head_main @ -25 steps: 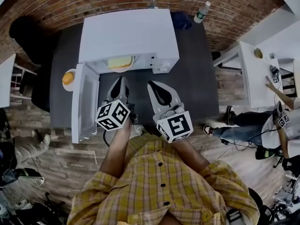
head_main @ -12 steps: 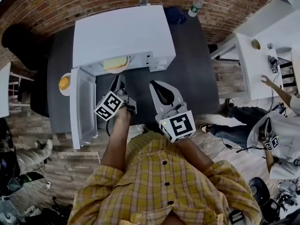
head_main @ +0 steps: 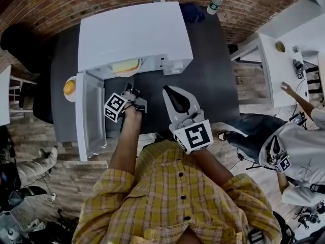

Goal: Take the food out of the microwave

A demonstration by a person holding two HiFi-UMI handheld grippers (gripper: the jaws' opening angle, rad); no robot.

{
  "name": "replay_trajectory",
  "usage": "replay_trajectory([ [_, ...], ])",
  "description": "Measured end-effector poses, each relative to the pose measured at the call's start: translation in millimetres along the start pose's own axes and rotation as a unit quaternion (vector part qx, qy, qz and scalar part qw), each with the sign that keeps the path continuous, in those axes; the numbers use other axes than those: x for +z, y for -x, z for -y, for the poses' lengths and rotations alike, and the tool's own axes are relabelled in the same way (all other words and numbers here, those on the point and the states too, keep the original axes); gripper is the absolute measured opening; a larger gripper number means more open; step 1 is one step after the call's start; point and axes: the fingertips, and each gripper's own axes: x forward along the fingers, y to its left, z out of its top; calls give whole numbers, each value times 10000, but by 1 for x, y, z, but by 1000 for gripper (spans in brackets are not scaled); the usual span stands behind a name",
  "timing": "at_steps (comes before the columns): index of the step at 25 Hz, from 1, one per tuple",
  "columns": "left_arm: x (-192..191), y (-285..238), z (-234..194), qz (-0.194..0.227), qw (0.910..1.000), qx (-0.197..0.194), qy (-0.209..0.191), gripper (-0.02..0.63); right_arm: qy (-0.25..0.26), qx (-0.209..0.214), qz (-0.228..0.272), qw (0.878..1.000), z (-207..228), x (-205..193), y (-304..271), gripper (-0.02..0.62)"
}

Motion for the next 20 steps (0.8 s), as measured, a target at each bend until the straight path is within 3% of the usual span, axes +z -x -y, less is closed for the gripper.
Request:
replay_trajectory([
  [8, 12, -12, -33, 481, 9950, -15, 880, 97, -30, -2, -51, 10000, 4, -6, -2, 3],
  [13, 22, -20, -45, 849, 9860, -98, 1434, 97, -116, -98, -85, 9998, 11, -8, -3, 3],
  [20, 26, -33, -55, 987, 9822, 2, 1597, 97, -238, -196, -154, 9994, 18, -10, -3, 3],
])
